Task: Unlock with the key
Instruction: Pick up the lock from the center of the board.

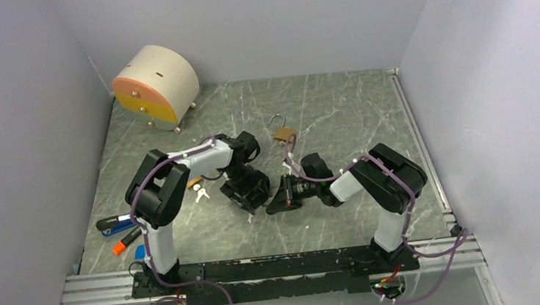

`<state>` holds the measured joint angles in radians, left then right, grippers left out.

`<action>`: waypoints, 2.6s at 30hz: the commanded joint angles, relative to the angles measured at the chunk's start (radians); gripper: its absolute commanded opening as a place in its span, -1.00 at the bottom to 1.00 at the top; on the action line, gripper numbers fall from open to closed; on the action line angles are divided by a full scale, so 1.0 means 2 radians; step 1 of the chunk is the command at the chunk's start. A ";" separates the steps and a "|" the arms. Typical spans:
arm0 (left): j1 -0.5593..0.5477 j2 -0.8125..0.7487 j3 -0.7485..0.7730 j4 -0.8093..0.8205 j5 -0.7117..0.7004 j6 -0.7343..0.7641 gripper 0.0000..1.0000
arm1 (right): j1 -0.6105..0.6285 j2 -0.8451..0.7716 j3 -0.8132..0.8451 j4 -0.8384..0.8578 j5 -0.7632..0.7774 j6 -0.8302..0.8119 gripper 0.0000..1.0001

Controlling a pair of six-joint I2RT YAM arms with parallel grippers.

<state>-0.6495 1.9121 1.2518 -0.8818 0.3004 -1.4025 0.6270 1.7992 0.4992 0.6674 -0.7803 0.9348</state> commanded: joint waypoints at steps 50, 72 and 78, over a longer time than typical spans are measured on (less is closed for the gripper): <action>0.028 -0.078 0.016 -0.033 0.079 -0.009 -0.95 | -0.022 -0.152 -0.051 0.023 0.019 0.061 -1.00; 0.052 -0.079 0.019 -0.048 0.121 -0.014 -0.95 | 0.000 -0.203 -0.065 0.002 0.004 0.057 -1.00; 0.053 -0.079 0.015 -0.039 0.126 -0.018 -0.95 | 0.001 -0.186 -0.058 0.016 -0.001 0.063 -1.00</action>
<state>-0.5472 1.7958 1.2709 -0.9649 0.4847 -1.4158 0.6239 1.4143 0.3622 0.6262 -0.7612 1.0542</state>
